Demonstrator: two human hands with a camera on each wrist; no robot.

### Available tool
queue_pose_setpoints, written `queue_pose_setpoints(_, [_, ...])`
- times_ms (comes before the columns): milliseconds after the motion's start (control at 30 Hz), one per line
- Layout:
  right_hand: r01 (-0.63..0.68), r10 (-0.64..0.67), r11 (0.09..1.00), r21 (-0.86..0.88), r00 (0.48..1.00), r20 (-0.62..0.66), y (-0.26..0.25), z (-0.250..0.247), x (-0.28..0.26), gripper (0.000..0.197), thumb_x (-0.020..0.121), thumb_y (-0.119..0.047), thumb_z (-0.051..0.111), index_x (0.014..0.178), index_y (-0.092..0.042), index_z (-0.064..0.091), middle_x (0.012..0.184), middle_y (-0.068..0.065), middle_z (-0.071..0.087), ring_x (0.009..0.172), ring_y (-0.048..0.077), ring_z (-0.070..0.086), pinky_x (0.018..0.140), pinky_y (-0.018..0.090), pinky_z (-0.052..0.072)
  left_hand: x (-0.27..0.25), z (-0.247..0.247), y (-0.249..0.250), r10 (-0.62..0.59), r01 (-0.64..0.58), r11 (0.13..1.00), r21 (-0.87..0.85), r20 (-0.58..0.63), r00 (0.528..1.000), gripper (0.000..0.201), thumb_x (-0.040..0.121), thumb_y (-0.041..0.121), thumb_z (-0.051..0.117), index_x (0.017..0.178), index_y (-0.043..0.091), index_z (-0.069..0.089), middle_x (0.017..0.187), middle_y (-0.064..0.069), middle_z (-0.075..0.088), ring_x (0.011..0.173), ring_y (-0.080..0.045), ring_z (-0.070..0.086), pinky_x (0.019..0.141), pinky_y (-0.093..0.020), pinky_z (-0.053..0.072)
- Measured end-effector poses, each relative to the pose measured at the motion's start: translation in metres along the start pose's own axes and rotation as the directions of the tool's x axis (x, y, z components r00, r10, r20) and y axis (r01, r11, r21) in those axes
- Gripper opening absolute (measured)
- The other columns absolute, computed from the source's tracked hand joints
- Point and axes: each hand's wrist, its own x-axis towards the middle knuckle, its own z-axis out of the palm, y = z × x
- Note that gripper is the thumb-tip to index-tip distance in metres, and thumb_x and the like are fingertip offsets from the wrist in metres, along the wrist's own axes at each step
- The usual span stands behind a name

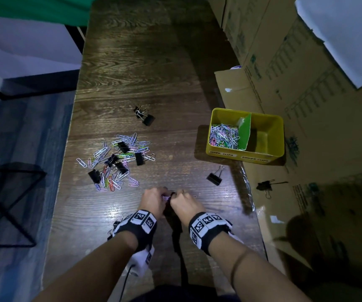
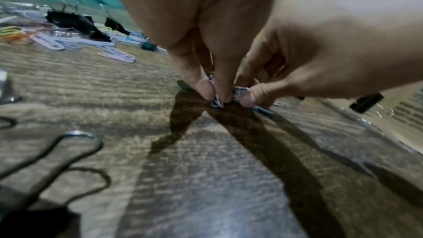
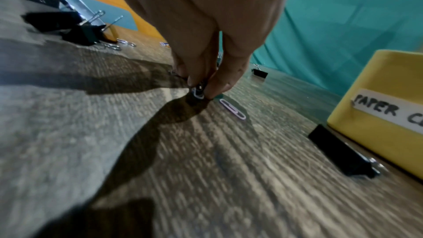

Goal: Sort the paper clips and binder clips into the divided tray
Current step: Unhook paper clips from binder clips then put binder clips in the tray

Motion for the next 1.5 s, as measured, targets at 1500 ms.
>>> queue_pose_setpoints(1500, [0.295, 0.837, 0.029, 0.955, 0.515, -0.184, 0.121, -0.072, -0.034, 0.021, 0.079, -0.009, 0.073, 0.1, -0.007, 0.072, 0.091, 0.0, 0.074, 0.084, 0.012, 0.071, 0.079, 0.025, 0.056, 0.09, -0.093, 0.12, 0.034, 0.23, 0.369, -0.901, 0.26, 0.965, 0.018, 0.078, -0.017, 0.056, 0.083, -0.002, 0.062, 0.061, -0.003, 0.07, 0.058, -0.011, 0.068, 0.063, -0.018, 0.057])
